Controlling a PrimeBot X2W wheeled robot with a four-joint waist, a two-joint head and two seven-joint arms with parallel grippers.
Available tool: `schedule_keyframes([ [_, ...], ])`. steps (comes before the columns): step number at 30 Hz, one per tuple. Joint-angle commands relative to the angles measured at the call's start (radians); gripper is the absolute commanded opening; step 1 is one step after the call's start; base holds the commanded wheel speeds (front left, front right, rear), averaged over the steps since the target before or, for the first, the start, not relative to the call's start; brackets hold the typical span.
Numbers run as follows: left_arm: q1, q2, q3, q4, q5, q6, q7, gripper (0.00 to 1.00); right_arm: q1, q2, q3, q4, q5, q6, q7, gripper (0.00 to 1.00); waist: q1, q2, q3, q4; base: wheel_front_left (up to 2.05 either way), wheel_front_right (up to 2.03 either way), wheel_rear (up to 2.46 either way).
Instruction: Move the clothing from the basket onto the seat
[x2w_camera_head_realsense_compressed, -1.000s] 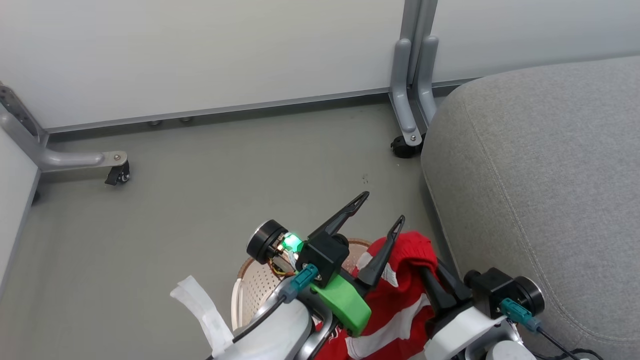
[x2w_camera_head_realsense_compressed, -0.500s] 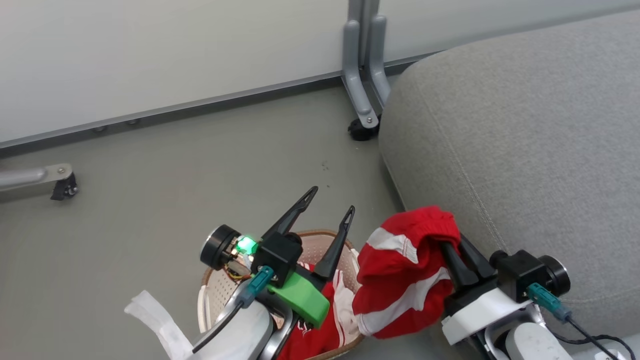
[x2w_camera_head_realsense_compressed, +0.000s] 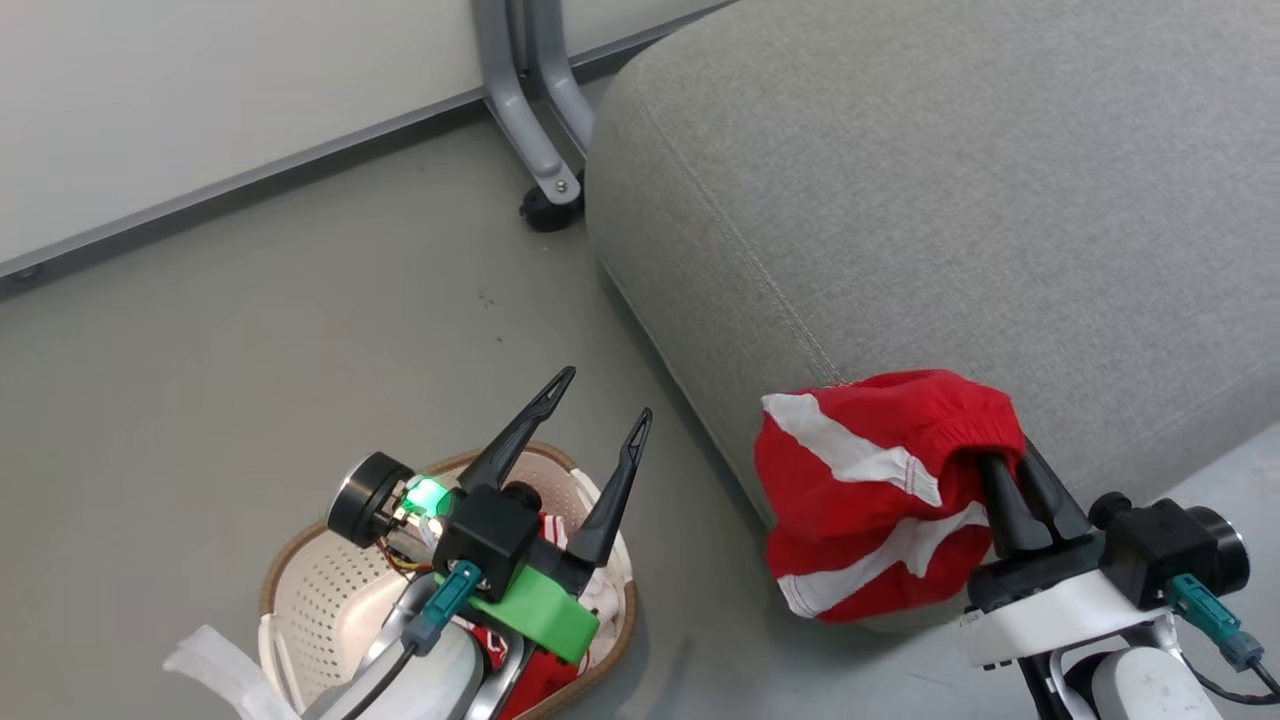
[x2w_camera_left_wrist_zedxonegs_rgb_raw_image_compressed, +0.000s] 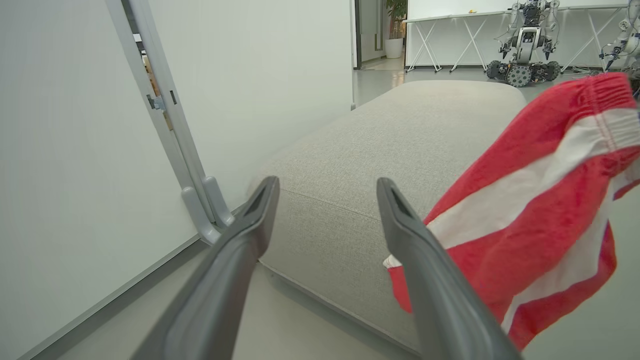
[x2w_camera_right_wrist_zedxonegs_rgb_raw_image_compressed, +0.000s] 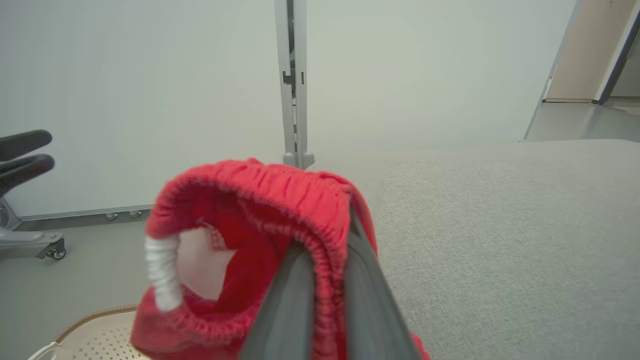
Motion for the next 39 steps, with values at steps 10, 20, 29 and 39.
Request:
schedule_keyframes([
  [10,-0.012,0.066,0.021,-0.040,0.037,-0.025,0.000,1.00,-0.069,0.040,-0.126,-0.072,0.037,-0.001,-0.003,0.00,0.0000,-0.0001,0.181,-0.047,0.00,0.00,0.00],
  [20,-0.110,0.130,-0.008,-0.145,0.108,-0.051,0.085,1.00,-0.434,-0.029,-0.351,-0.078,0.063,-0.001,-0.003,0.00,0.0000,-0.0001,0.390,0.035,0.00,0.00,0.00],
  [29,-0.177,0.176,0.002,-0.248,0.130,-0.065,0.148,1.00,-0.824,-0.199,-0.389,0.136,0.072,-0.001,-0.003,0.00,0.0000,-0.0001,0.527,0.076,0.00,0.00,0.00],
  [39,-0.185,0.170,-0.012,-0.252,0.126,-0.061,0.147,1.00,-0.831,-0.225,-0.417,0.423,0.010,-0.001,-0.003,0.00,0.0000,-0.0001,0.556,0.110,0.00,0.00,0.00],
])
